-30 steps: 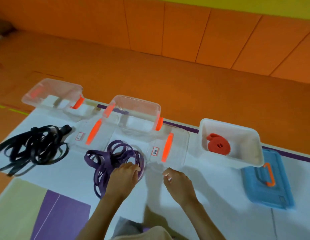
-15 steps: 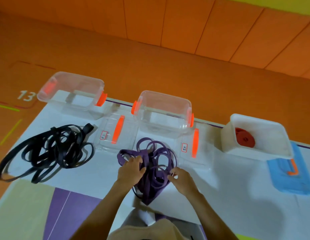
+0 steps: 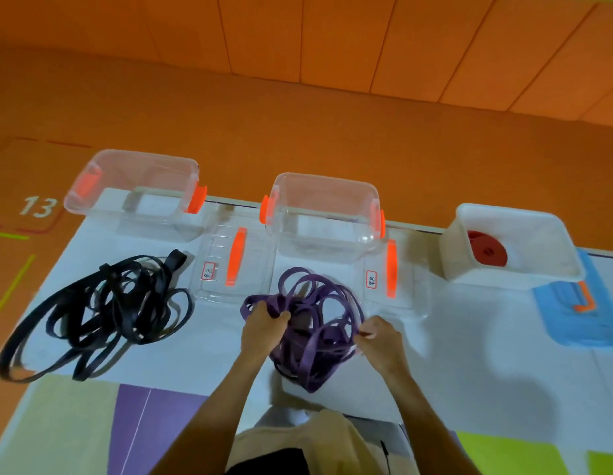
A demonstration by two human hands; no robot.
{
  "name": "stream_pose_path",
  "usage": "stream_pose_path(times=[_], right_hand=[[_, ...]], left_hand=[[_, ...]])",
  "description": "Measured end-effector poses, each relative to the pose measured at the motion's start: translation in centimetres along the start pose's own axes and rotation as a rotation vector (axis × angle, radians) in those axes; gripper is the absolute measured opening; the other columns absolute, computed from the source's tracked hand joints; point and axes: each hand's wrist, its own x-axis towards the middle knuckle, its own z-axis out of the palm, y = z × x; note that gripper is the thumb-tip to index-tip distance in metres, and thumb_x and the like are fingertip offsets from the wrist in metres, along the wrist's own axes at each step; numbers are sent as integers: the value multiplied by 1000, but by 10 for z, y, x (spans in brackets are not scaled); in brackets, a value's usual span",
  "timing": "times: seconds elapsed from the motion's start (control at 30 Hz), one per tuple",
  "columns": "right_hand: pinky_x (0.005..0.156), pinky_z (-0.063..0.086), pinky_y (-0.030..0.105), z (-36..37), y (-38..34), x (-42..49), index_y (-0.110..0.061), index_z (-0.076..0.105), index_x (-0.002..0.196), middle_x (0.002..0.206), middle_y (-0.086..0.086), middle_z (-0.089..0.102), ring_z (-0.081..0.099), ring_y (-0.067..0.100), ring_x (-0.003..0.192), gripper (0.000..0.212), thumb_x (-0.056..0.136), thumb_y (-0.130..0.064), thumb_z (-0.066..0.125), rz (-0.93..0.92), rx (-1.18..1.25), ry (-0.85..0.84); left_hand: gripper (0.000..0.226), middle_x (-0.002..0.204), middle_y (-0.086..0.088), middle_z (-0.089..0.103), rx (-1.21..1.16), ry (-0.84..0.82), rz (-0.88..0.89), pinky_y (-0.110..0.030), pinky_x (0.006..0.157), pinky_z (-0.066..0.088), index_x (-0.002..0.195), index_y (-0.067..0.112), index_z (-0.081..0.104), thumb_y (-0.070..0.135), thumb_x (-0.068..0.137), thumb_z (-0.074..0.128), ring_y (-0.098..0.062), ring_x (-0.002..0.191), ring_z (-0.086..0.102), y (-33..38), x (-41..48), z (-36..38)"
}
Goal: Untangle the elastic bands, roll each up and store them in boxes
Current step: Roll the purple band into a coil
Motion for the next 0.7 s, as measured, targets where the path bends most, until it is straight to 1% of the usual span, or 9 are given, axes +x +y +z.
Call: stream_pose_path(times=[0.07, 0.17, 0.27, 0.37, 0.43, 0.53, 0.6, 0.63, 0.7], right_hand=[[57, 44, 20, -6, 1, 0, -22, 55, 78, 76, -4, 67, 66, 11, 69, 24, 85, -11, 75, 2, 48, 79], [60, 48, 24, -11, -1, 3, -23, 57, 92, 86, -6, 67, 66, 13, 77, 30, 79, -6, 78, 18, 196, 163], [66, 59, 29, -13, -9, 2, -34, 61, 106, 94, -19, 68, 71, 9, 81, 40, 82, -8, 80, -21, 311, 187], [80, 64, 47, -16, -10, 8, -24, 72, 103, 96, -23, 71, 73, 18, 92, 31, 85, 1, 78, -91, 414, 178], [82, 64, 54, -18, -9, 11, -20, 76, 100, 97, -26, 72, 72, 20, 95, 35, 85, 11, 75, -128, 453, 147], [88, 62, 56, -21, -9, 9, -26, 78, 95, 96, -18, 76, 72, 17, 92, 45, 84, 17, 72, -147, 483, 108], [92, 61, 54, -25, -10, 8, -28, 78, 96, 98, -14, 78, 73, 13, 93, 43, 86, 14, 74, -175, 510, 100], [93, 61, 52, -28, -12, 7, -29, 78, 97, 100, -12, 78, 73, 12, 95, 43, 87, 12, 75, -192, 514, 103], [89, 63, 47, -36, -19, 4, -34, 77, 98, 105, -9, 77, 72, 12, 96, 44, 86, 8, 77, -241, 483, 127]], left_hand=[[18, 81, -6, 68, -206, -60, 14, -56, 88, 61, 87, 15, 62, 23, 102, 62, -26, 80, 69, -7, -3, -11], [14, 110, -13, 74, -498, -202, -74, -47, 80, 65, 116, 12, 59, 22, 107, 58, -30, 100, 76, -10, -10, -34], [21, 113, -11, 76, -559, -262, -45, -37, 75, 65, 124, 14, 56, 26, 107, 59, -25, 98, 79, -6, -14, -51], [23, 112, -12, 77, -575, -221, -30, -37, 79, 64, 124, 14, 54, 30, 108, 58, -26, 101, 78, -1, -14, -55], [20, 112, -13, 77, -558, -176, -23, -36, 79, 61, 123, 16, 53, 30, 109, 55, -26, 102, 76, 0, -11, -53], [20, 110, -12, 73, -355, -130, 20, -46, 92, 59, 110, 21, 55, 40, 107, 57, -27, 102, 72, 1, -8, -52], [32, 96, -4, 72, -111, -120, 110, -49, 97, 57, 96, 19, 58, 49, 106, 56, -23, 92, 69, -1, -9, -51], [38, 94, -2, 71, 52, -104, 145, -47, 96, 56, 95, 19, 60, 55, 105, 53, -23, 91, 69, -2, -11, -51], [50, 107, -3, 71, 405, -20, 160, -41, 93, 53, 112, 17, 59, 65, 103, 47, -28, 103, 69, -3, -15, -50]])
